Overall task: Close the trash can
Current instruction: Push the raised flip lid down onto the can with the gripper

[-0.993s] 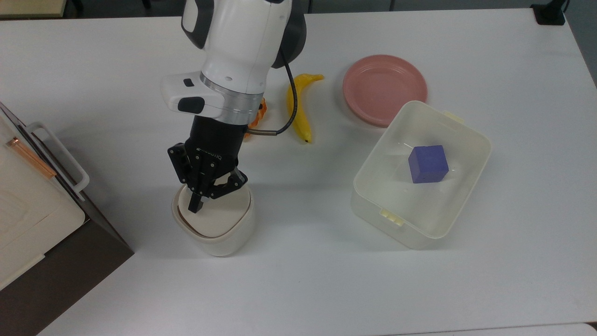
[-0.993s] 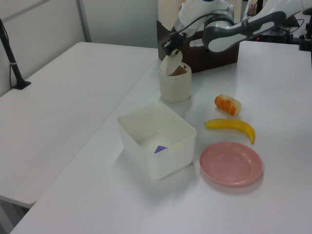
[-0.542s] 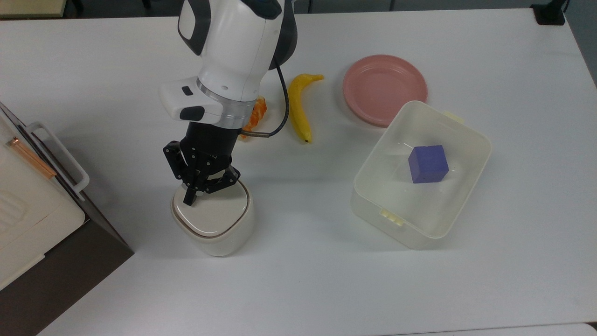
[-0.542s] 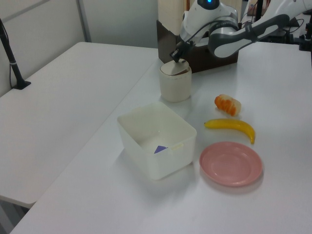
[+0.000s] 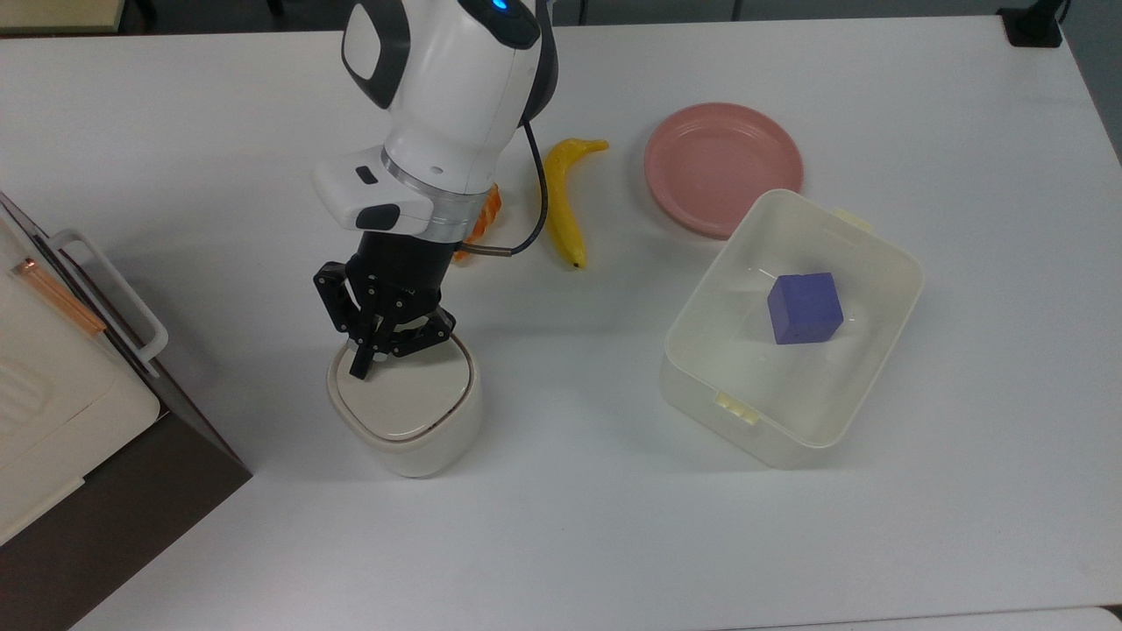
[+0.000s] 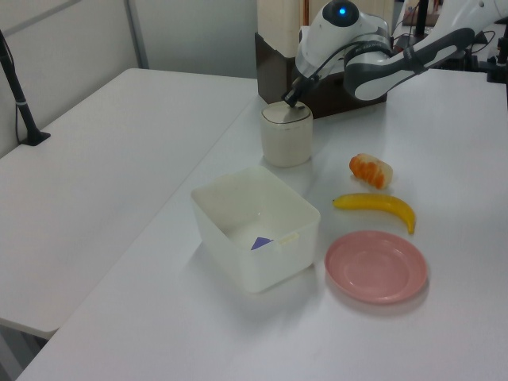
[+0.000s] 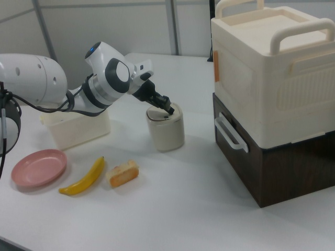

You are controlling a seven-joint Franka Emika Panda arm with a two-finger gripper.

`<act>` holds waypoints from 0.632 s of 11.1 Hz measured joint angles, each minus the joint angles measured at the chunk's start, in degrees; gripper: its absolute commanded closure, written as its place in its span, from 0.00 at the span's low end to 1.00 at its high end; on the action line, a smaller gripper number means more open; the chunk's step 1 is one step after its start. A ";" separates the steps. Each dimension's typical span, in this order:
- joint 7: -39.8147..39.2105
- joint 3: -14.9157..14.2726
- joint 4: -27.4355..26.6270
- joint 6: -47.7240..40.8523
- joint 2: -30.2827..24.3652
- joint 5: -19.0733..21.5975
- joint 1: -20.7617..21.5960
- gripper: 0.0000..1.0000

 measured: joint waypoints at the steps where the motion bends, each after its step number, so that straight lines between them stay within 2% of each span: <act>1: -0.01 0.02 -0.23 0.00 -0.18 0.00 0.15 1.00; 6: -0.03 0.36 -2.07 0.00 -1.64 0.00 0.43 1.00; 7: -0.06 0.64 -3.15 0.00 -2.21 -1.08 0.45 1.00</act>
